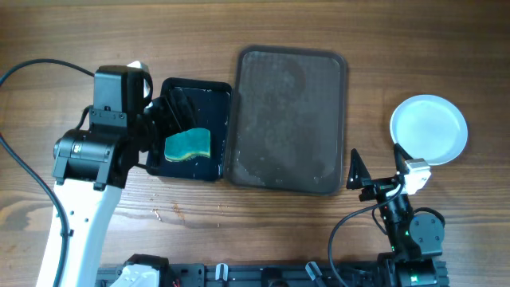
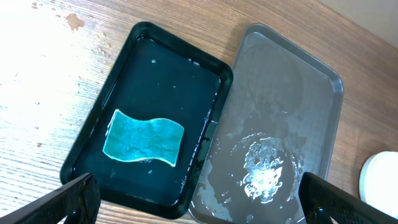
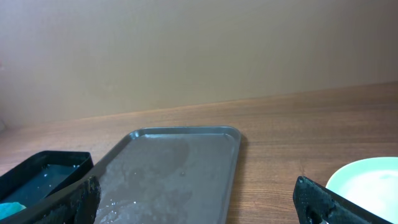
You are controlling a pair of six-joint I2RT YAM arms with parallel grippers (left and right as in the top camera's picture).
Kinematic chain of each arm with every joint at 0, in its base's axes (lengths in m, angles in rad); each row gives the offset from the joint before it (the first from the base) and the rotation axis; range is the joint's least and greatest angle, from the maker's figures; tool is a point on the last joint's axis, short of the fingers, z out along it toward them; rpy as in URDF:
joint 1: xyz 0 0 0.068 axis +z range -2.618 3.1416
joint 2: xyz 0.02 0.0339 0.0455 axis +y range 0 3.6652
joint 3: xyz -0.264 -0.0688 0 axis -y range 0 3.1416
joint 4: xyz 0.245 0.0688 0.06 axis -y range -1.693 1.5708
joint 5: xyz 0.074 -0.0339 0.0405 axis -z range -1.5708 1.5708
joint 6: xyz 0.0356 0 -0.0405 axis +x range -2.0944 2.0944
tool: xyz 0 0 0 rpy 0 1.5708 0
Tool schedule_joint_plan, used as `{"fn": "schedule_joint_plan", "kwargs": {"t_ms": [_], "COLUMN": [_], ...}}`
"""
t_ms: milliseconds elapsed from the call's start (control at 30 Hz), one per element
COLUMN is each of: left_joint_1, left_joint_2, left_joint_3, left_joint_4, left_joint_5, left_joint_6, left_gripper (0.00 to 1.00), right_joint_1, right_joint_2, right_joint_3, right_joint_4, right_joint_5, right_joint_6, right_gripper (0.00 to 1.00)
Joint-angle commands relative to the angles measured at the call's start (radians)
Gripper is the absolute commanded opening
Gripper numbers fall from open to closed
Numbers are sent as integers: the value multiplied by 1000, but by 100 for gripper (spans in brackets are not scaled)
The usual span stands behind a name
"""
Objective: Clean dirty plates on tray and stack at the side
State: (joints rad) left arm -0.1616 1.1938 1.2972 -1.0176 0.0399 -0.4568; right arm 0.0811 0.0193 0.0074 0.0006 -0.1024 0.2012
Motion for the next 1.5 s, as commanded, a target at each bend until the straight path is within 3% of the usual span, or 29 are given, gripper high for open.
{"fn": "schedule_joint_plan", "kwargs": {"t_ms": [0, 233, 333, 567, 733, 833, 933, 1200, 1467], "left_joint_1": [2, 2, 3, 3, 16, 79, 118, 124, 122], "left_joint_2": [-10, -82, -195, -600, -876, -1080, -1183, -1191, -1191], "left_joint_3": [14, -21, -119, -556, -821, -1015, -1101, -1291, -1291], "left_joint_4": [2, 11, 157, 537, 668, 724, 732, 957, 957], "left_joint_5": [8, -31, -45, -29, -27, 61, 107, 105, 105], "left_joint_6": [8, 16, 45, 195, 252, 252, 251, 246, 244], "left_gripper": [100, 100, 100, 100, 100, 100, 100, 100, 100], "right_joint_1": [5, 5, 5, 5, 5, 5, 5, 5, 5], "right_joint_2": [-14, -14, -14, -14, -14, -14, -14, -14, -14], "right_joint_3": [-2, -2, -2, -2, -2, -2, -2, -2, -2], "right_joint_4": [6, 6, 6, 6, 5, 6, 6, 6, 6], "right_joint_5": [13, 13, 13, 13, 13, 13, 13, 13, 13], "right_joint_6": [10, 10, 10, 10, 10, 10, 10, 10, 10], "right_gripper": [100, 100, 100, 100, 100, 100, 100, 100, 100]}}
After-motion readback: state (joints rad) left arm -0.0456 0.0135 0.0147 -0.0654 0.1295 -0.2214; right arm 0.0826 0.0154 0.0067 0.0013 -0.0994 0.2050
